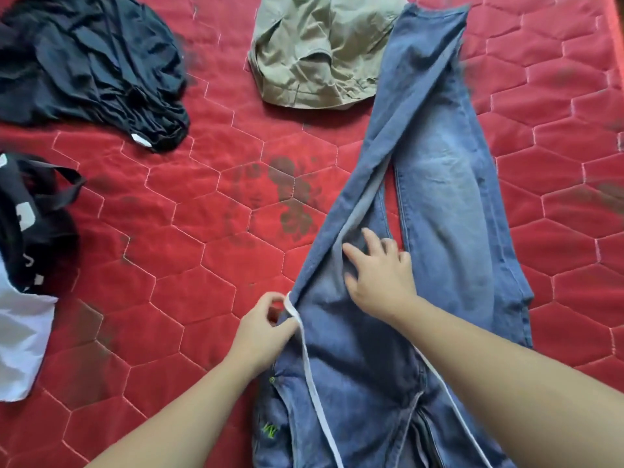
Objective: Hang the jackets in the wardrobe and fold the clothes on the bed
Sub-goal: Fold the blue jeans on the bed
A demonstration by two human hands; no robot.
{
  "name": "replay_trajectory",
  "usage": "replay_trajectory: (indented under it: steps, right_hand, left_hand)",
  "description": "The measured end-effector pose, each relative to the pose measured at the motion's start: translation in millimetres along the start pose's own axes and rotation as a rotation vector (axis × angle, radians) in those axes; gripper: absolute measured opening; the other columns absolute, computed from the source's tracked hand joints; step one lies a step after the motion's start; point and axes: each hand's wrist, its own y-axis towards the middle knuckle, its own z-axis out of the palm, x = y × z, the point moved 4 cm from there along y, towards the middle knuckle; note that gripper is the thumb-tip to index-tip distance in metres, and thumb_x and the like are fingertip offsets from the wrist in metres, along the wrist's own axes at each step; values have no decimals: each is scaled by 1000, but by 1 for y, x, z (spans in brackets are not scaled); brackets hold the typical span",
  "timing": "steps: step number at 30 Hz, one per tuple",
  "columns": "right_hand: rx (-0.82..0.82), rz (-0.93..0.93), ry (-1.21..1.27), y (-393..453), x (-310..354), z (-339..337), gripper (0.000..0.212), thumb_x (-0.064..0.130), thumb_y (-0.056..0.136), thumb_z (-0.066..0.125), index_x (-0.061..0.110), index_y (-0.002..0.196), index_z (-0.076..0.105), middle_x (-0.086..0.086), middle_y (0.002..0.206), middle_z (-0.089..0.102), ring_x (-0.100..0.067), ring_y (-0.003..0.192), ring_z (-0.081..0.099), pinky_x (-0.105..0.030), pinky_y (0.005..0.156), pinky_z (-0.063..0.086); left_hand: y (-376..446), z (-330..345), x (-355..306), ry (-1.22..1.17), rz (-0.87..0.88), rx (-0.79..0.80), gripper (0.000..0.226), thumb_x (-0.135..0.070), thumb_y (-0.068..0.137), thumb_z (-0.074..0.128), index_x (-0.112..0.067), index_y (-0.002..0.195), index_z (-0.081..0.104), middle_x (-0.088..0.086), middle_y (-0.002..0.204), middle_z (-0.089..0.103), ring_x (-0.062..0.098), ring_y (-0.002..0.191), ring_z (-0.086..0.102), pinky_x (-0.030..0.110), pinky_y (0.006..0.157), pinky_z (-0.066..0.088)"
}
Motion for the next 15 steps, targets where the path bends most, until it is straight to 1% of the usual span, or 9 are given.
replay_trajectory:
  steps: [2, 3, 5, 6, 8, 10, 12, 14, 15]
  right_hand:
    - [52, -62, -60, 7, 2, 11, 56, 45, 91, 43, 37, 144, 28, -5, 161, 10, -32, 141, 19, -49, 104, 25]
    - [83, -87, -73, 9, 1, 18, 59, 46, 91, 41, 36, 147, 23, -6, 162, 7, -32, 144, 13, -51, 109, 20]
    - [92, -129, -81, 9, -6, 29, 63, 49, 92, 37, 35, 150, 19, -7, 163, 7, -31, 147, 8, -53, 114, 13]
    - [69, -142, -73, 9, -10, 32, 63, 51, 91, 36, 34, 151, 22, -7, 162, 11, -31, 148, 10, -53, 115, 13]
    - [21, -155, -29, 7, -18, 35, 64, 52, 89, 39, 33, 149, 31, -7, 160, 22, -31, 147, 18, -53, 115, 16]
    - [-19, -171, 39, 7, -21, 43, 65, 53, 85, 45, 31, 146, 40, -7, 157, 29, -31, 145, 25, -52, 114, 20]
    - [-60, -184, 77, 7, -23, 48, 68, 54, 80, 50, 31, 143, 43, -6, 156, 31, -31, 144, 29, -53, 114, 21]
    - [-90, -201, 79, 12, -26, 52, 70, 55, 78, 52, 32, 144, 43, -6, 156, 32, -30, 144, 29, -53, 114, 21]
    - [-120, -210, 49, 10, -26, 54, 70, 54, 78, 52, 32, 144, 43, -6, 156, 33, -29, 144, 29, -53, 114, 21]
  left_hand:
    - [19, 0, -29, -56, 65, -10, 38, -30, 65, 64, -40, 101, 54, -14, 93, 64, -5, 79, 58, 8, 67, 40]
    - [30, 1, -44, -48, 104, -15, 44, -27, 66, 64, -42, 106, 51, -16, 98, 62, -6, 85, 57, 7, 67, 39]
    - [58, 7, -75, 29, 198, -56, 55, -16, 71, 65, -37, 119, 49, -10, 108, 57, 3, 95, 56, 14, 75, 40]
    - [71, 11, -89, 88, 250, -60, 60, -12, 72, 64, -33, 126, 47, -6, 113, 55, 9, 102, 55, 19, 81, 42]
    - [98, 21, -115, 266, 318, -53, 70, -13, 75, 64, -33, 137, 38, -2, 124, 49, 19, 113, 52, 34, 92, 45]
    - [123, 28, -132, 415, 316, -71, 76, -17, 76, 63, -35, 141, 28, 0, 125, 46, 26, 114, 52, 40, 89, 47]
    - [150, 26, -146, 460, 312, -127, 70, -19, 77, 59, -36, 139, 29, 2, 118, 54, 31, 104, 58, 39, 81, 47]
    - [180, 12, -158, 451, 335, -218, 46, -21, 83, 55, -31, 127, 48, 6, 107, 65, 34, 97, 61, 38, 79, 47]
    - [193, 0, -158, 388, 279, -270, 30, -23, 87, 54, -26, 116, 58, 8, 102, 69, 34, 95, 62, 37, 80, 48]
